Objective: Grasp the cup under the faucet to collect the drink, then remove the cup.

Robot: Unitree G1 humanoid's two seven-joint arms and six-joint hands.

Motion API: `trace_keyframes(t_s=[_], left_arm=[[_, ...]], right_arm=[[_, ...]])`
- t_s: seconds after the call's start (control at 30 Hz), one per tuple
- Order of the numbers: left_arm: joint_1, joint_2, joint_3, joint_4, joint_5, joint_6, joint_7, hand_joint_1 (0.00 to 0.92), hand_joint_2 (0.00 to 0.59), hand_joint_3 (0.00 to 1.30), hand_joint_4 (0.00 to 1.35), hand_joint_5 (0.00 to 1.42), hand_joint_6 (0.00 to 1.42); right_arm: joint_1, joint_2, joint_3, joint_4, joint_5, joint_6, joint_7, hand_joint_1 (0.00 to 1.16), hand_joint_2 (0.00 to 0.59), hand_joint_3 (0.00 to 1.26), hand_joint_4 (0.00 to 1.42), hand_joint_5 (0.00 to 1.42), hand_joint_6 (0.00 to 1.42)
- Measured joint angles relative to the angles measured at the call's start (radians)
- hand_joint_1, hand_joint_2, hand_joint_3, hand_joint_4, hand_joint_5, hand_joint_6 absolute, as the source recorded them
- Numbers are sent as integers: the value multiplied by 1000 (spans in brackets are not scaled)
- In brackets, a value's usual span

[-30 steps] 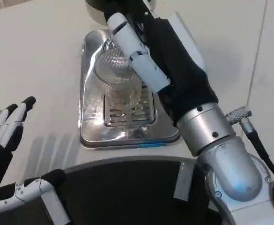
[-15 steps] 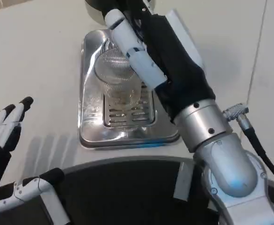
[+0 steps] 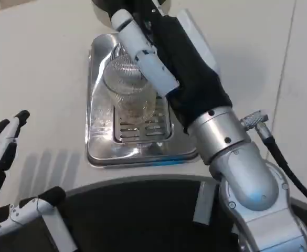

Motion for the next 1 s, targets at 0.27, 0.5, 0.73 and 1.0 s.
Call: trace_keyframes(t_s=[0.27,0.5,0.73,1.0], left_arm=[[-11,-2,0,15,-3,-8,0,0,111,0,0,0,0],[-20,-11,-1,22,-3,-13,0,0,111,0,0,0,0],[-25,-12,-1,37,-3,-17,0,0,108,0,0,0,0],[-36,-15,-3,44,-3,-17,0,0,103,0,0,0,0]], right_arm=[[-25,-10,31,2,-6,31,2,29,516,0,0,0,0],[-60,-38,75,-38,-45,127,23,0,506,0,0,0,0],[-138,-103,158,-83,-162,265,84,0,502,0,0,0,0],[-289,-181,329,-101,-421,477,231,0,512,0,0,0,0]])
